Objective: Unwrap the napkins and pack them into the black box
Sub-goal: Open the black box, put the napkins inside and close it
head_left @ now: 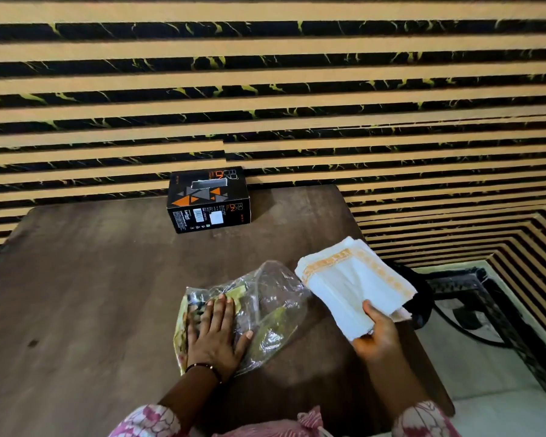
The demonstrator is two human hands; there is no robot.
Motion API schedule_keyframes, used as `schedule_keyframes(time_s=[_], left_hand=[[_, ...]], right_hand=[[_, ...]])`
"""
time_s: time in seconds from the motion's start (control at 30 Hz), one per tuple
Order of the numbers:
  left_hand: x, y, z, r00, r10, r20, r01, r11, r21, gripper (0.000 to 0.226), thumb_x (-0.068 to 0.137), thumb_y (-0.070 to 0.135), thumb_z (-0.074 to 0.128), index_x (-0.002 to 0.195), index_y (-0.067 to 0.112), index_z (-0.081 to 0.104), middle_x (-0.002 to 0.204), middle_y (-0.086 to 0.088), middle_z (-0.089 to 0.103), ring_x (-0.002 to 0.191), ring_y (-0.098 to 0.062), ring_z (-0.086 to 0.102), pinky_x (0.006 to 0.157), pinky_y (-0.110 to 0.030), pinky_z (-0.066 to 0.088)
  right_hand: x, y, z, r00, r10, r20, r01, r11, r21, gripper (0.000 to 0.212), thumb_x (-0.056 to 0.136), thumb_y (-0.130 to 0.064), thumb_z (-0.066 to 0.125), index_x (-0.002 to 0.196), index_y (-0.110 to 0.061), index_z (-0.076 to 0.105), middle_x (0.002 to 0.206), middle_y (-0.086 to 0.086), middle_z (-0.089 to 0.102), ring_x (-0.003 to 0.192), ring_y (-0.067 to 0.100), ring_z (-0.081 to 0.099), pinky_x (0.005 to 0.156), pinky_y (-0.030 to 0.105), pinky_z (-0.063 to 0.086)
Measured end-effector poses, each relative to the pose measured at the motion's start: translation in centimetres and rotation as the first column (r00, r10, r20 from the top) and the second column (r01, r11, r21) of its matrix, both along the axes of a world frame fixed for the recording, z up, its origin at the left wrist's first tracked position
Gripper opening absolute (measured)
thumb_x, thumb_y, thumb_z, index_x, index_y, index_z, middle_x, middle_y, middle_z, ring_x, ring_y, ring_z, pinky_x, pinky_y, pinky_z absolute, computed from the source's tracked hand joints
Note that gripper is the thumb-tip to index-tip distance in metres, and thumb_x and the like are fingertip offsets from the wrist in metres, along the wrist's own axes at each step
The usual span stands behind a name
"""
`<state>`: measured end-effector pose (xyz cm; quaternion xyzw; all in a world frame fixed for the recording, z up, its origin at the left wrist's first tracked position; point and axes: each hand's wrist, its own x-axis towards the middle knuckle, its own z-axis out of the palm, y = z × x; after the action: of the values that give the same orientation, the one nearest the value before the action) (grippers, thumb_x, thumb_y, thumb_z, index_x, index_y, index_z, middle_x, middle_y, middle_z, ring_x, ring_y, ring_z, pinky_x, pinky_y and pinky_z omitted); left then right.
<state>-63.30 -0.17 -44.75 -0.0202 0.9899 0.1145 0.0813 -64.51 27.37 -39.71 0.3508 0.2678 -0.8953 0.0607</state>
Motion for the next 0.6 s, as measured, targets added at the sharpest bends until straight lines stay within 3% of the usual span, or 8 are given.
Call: schedule_keyframes(time_s=[0.13, 0.23, 0.27, 0.33, 0.43, 0.53, 0.6], left_hand=[[0.3, 0.3, 0.0, 0.998, 0.061, 0.007, -0.062, 0.998, 0.018, 0.094, 0.066, 0.077, -0.007, 0.146, 0.029, -0.005, 0.157, 0.009, -0.011, 0.144, -0.015, -0.011, 0.115, -0.051, -0.006], [0.6, 0.6, 0.2, 0.99, 0.14, 0.008, -0.14, 0.989, 0.035, 0.091, 0.067, 0.074, -0.004, 0.146, 0.029, -0.007, 0.157, 0.008, -0.01, 0.145, -0.017, -0.01, 0.114, -0.051, -0.005], [0.6, 0.5, 0.4, 0.986, 0.167, 0.011, -0.168, 0.985, 0.039, 0.091, 0.068, 0.074, -0.003, 0.146, 0.028, -0.006, 0.158, 0.007, -0.009, 0.145, -0.017, -0.01, 0.114, -0.051, -0.004], [0.7, 0.4, 0.5, 0.976, 0.216, 0.014, -0.216, 0.975, 0.046, 0.086, 0.075, 0.074, 0.004, 0.146, 0.027, -0.005, 0.158, 0.006, -0.008, 0.145, -0.017, -0.01, 0.115, -0.052, -0.002], [0.6, 0.2, 0.7, 0.966, 0.256, 0.023, -0.256, 0.966, 0.036, 0.078, 0.085, 0.068, 0.017, 0.146, 0.026, -0.005, 0.158, 0.006, -0.009, 0.145, -0.017, -0.009, 0.116, -0.053, -0.001], [0.2, 0.2, 1.0, 0.964, 0.261, 0.044, -0.261, 0.965, 0.0, 0.078, 0.085, 0.067, 0.018, 0.147, 0.024, -0.002, 0.158, 0.004, -0.006, 0.145, -0.021, -0.004, 0.115, -0.055, 0.003], [0.1, 0.2, 1.4, 0.971, 0.236, 0.032, -0.235, 0.972, -0.02, 0.083, 0.08, 0.071, 0.008, 0.147, 0.022, 0.004, 0.158, 0.001, 0.0, 0.145, -0.023, 0.0, 0.115, -0.055, 0.004]], right_hand=[[0.5, -1.6, -1.0, 0.988, -0.155, -0.004, 0.155, 0.988, -0.002, 0.047, 0.088, -0.022, 0.058, 0.132, -0.008, 0.048, 0.101, 0.008, 0.067, 0.092, 0.028, 0.064, 0.065, 0.043, 0.06], [1.1, -3.3, -1.6, 0.995, -0.093, -0.024, 0.093, 0.995, 0.026, 0.077, 0.06, -0.022, 0.081, 0.13, -0.009, 0.051, 0.088, 0.004, 0.076, 0.078, 0.024, 0.072, 0.057, 0.038, 0.06], [1.3, -3.8, -1.7, 0.998, -0.06, -0.012, 0.06, 0.998, 0.031, 0.077, 0.06, -0.02, 0.081, 0.129, -0.008, 0.051, 0.086, 0.004, 0.076, 0.075, 0.023, 0.073, 0.053, 0.034, 0.06], [1.3, -4.5, -1.9, 0.999, -0.036, 0.034, 0.034, 0.998, 0.061, 0.056, 0.077, -0.012, 0.069, 0.129, -0.008, 0.049, 0.096, 0.008, 0.072, 0.082, 0.024, 0.069, 0.051, 0.031, 0.059], [1.2, -4.5, -2.0, 0.996, 0.027, 0.09, -0.041, 0.986, 0.16, 0.051, 0.081, -0.016, 0.067, 0.128, -0.009, 0.049, 0.117, 0.015, 0.063, 0.094, 0.028, 0.063, 0.059, 0.036, 0.057], [1.5, -3.4, -0.4, 0.944, 0.25, 0.215, -0.309, 0.897, 0.316, 0.043, 0.082, -0.033, 0.066, 0.116, -0.009, 0.054, 0.101, 0.015, 0.064, 0.082, 0.027, 0.061, 0.063, 0.037, 0.051], [2.3, -2.9, 1.1, 0.818, 0.484, 0.312, -0.569, 0.76, 0.314, 0.044, 0.083, -0.043, 0.062, 0.106, -0.006, 0.058, 0.09, 0.012, 0.067, 0.069, 0.023, 0.059, 0.059, 0.031, 0.047]])
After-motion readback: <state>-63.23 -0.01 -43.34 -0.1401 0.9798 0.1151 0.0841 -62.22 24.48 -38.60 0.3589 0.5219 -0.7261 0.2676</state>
